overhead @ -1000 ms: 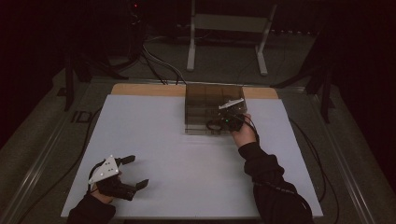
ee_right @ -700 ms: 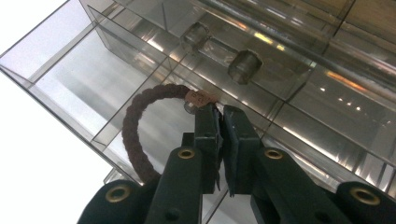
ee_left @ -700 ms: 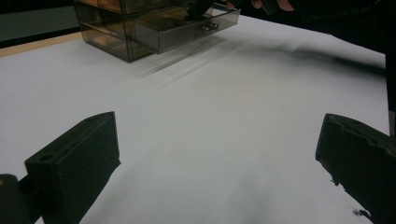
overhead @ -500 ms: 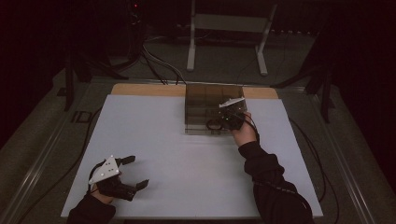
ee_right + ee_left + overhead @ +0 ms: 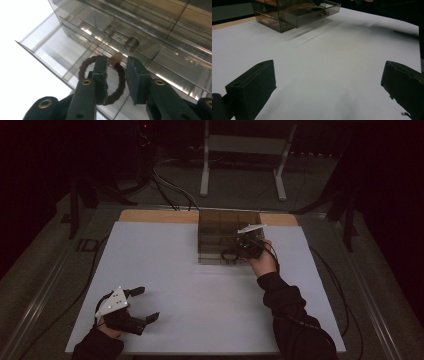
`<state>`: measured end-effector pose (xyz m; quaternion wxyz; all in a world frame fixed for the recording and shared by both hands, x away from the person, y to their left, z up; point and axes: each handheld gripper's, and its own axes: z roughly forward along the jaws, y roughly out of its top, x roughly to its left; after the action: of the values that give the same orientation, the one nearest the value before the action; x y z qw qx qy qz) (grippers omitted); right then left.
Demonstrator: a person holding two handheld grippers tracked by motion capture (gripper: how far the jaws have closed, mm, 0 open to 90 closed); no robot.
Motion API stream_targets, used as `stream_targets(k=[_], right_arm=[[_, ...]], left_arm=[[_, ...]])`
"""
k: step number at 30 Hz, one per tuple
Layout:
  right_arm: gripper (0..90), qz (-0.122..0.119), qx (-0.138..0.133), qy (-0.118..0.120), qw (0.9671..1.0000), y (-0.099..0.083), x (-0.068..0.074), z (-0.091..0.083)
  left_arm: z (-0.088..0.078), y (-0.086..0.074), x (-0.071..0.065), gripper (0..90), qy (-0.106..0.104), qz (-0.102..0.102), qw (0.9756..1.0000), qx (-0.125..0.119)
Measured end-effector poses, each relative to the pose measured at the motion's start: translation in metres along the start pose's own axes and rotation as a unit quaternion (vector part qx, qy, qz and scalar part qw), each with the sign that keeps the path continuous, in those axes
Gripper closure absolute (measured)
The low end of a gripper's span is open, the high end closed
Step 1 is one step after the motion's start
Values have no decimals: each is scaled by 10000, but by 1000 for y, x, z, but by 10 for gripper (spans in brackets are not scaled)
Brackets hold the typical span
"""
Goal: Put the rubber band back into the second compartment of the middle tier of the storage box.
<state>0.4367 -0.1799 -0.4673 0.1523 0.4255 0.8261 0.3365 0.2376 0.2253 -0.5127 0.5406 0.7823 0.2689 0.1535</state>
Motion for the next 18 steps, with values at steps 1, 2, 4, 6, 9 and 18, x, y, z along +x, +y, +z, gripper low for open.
stream_targets(k=[1,2,4,6,9,18], right_arm=[[643,5,-12,22,10000,0,0,-1],[630,-3,-9,35,10000,0,1,-2],[584,11,-77,54,10000,0,2,-4],[551,35,-133,79,9999,0,3,-6],[500,12,-163,113,9998,1,6,-9],[401,25,-293,241,9993,3,14,-17]], left_arm=[[0,0,0,4,-4,-1,10000,-5],[0,0,0,4,-4,-17,10000,-8],[0,0,0,4,4,-11,10000,-6],[0,0,0,4,-2,-1,10000,-6],[0,0,0,4,1,-28,10000,-10],[0,0,0,4,0,-11,10000,-16]])
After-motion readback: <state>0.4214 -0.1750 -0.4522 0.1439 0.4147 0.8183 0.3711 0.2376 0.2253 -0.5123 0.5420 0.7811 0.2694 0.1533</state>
